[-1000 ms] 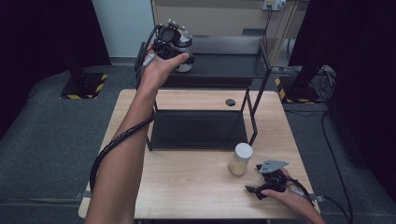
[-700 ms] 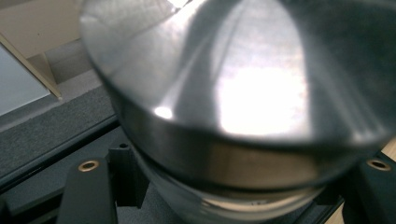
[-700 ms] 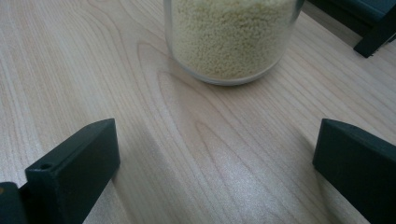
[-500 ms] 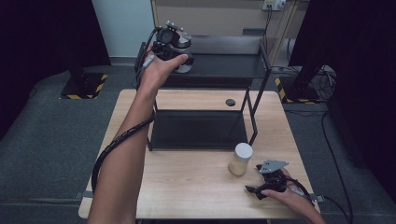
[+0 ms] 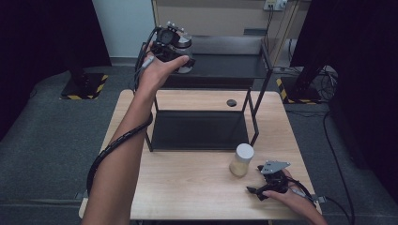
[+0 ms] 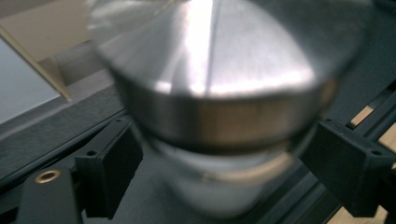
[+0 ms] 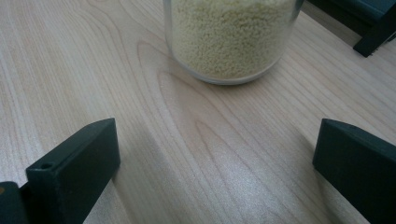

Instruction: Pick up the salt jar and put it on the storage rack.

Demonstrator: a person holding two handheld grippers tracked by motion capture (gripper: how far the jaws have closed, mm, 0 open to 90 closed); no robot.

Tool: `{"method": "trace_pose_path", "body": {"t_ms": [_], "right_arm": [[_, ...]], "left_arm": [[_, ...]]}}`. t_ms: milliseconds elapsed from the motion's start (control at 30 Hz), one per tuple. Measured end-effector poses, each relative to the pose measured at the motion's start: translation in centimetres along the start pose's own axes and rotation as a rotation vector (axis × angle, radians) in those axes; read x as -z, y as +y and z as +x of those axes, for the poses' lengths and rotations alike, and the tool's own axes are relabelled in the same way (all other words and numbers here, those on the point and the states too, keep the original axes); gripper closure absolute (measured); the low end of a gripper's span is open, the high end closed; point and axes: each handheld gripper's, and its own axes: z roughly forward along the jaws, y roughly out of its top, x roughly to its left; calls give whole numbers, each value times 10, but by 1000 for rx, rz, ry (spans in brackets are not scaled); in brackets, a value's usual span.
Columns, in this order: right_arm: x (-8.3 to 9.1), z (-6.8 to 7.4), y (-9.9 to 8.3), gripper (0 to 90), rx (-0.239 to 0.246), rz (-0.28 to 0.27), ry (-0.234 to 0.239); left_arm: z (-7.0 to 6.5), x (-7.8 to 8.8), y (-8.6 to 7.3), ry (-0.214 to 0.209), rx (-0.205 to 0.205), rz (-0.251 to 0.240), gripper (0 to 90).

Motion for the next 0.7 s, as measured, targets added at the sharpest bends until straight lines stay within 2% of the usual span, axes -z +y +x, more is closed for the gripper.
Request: {"method": "trace_pose_path", "body": {"t_ms": [233,267,333,367,400,533,567,633,667,700], "right_arm": [[0,0,0,14,0,0,0],[0,0,0,15,0,0,0],[0,0,0,14,1,0,0],[0,0,0,15,0,0,0],[0,0,0,14,1,0,0],[0,0,0,14,0,-2,-1],[0,0,0,14,1,-2,-1],[0,0,0,15,1,-2,-1],[0,0,0,15,1,-2,-1],[0,0,0,14,1,-2,-1]], "left_arm": [[0,22,-13,-12,-31,-40,131],[0,31,-18,-19,-52,-46,131],[0,35,-21,-21,-66,-49,132],[3,44,-31,-41,-85,-68,139],[3,44,-31,-41,-85,-68,141],[17,58,-49,-128,-93,-117,143],[24,61,-54,-186,-118,-132,143],[29,62,-55,-230,-169,-150,137],[29,62,-55,-230,-169,-150,137],[33,61,-57,-270,-213,-175,131]]}}
